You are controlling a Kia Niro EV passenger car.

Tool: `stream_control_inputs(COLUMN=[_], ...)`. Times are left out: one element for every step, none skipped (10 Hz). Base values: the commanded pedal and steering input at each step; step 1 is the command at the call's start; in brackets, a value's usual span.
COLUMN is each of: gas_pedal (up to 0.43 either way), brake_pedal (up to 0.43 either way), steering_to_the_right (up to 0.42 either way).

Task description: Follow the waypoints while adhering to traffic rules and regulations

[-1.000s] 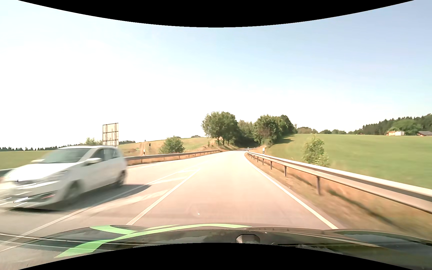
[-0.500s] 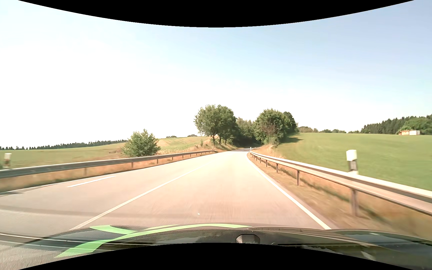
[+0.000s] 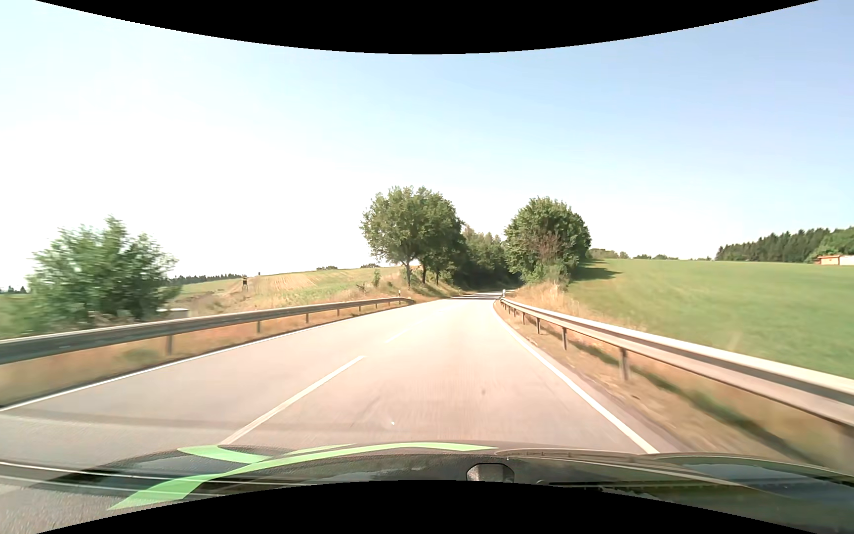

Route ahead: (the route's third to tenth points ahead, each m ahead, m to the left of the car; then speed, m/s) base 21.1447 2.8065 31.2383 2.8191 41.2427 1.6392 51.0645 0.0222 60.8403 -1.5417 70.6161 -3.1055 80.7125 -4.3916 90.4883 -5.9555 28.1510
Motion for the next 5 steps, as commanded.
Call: stream_control_inputs(gas_pedal=[0.299,0.287,0.299,0.299,0.311], brake_pedal=[0.000,0.000,0.000,0.000,0.000], steering_to_the_right=[0.013,0.013,0.013,0.013,0.013])
